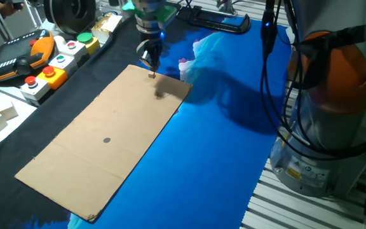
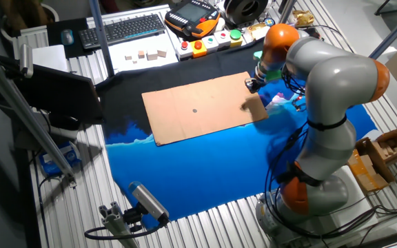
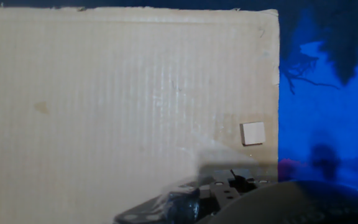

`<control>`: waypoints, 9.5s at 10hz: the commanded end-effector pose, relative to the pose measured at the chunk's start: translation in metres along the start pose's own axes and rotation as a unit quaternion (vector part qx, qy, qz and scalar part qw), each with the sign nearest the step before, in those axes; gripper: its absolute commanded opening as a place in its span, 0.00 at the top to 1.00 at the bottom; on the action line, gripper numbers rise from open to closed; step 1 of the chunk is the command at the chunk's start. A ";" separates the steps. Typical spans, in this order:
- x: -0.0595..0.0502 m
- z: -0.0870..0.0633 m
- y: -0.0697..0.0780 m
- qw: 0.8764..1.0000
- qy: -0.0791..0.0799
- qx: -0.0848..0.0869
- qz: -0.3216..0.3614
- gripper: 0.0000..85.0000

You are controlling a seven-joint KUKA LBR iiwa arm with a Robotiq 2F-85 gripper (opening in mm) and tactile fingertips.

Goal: Grab the block and place it at the designated location

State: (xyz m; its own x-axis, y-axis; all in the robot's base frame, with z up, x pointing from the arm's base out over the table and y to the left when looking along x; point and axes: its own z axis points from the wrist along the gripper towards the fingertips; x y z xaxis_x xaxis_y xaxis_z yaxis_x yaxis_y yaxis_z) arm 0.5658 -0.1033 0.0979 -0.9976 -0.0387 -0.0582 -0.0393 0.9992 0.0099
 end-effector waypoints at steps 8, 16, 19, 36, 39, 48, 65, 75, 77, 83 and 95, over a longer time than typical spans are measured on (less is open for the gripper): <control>-0.019 0.003 -0.011 1.000 -0.008 0.015 0.001 0.64; -0.029 0.030 -0.023 1.000 -0.008 0.012 0.004 0.46; -0.029 0.037 -0.027 1.000 -0.009 0.016 0.001 0.47; -0.029 0.058 -0.030 1.000 -0.001 -0.001 -0.024 0.99; -0.031 0.047 -0.017 1.000 -0.001 -0.005 -0.011 0.99; -0.027 0.019 0.056 1.000 0.009 0.006 0.015 0.99; -0.027 0.010 0.083 0.951 0.024 -0.004 0.309 0.99; -0.034 0.010 0.175 0.948 0.028 0.009 0.316 0.99; -0.031 0.013 0.191 0.946 0.028 0.007 0.324 0.99; -0.026 0.020 0.227 0.935 0.031 0.010 0.352 0.99; -0.028 0.031 0.230 0.945 0.009 -0.010 0.327 0.99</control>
State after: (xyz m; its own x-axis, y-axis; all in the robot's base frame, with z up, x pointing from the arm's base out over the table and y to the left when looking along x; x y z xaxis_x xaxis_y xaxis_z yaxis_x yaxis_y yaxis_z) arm 0.5869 0.1284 0.0706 -0.8098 0.5865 -0.0160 0.5849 0.8091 0.0572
